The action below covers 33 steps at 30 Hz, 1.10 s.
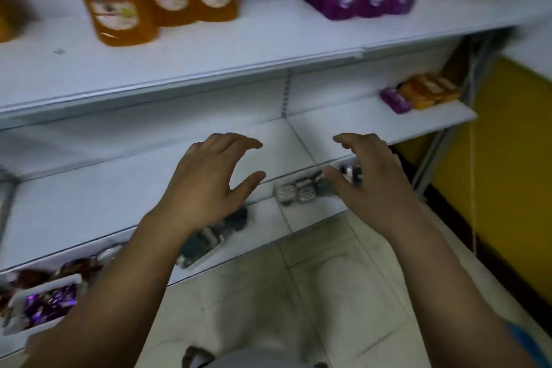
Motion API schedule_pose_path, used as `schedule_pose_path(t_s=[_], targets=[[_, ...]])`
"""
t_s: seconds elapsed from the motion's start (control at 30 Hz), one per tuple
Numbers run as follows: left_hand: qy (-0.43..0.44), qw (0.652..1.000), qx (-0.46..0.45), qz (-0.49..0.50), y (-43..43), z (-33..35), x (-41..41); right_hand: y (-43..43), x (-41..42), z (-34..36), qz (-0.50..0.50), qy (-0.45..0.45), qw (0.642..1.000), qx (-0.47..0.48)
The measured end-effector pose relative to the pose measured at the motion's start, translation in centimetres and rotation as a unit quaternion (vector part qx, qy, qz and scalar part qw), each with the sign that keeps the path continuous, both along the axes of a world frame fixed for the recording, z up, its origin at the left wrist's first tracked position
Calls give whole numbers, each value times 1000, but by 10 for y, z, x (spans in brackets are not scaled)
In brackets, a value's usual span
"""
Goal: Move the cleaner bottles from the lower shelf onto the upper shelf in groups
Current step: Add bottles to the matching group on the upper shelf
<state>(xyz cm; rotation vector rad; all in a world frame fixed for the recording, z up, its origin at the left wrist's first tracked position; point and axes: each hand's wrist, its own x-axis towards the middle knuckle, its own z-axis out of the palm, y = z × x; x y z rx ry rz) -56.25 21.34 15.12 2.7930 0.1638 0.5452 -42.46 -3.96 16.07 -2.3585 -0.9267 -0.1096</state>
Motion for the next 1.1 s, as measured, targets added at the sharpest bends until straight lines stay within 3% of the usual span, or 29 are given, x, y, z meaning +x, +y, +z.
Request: schedule_pose_path(t_s=[0.47,0.9,1.1], targets=[[94,982,-26,-160,-242,-41,237,-268,118,-50,-180,38,983,13],[116,958,-56,-258,-330,-78,493,-341,324,-72,-254,79,962,-53],[128,958,-63,-248,-340,-84,571,-351,410,-74,-251,94,962,-50]])
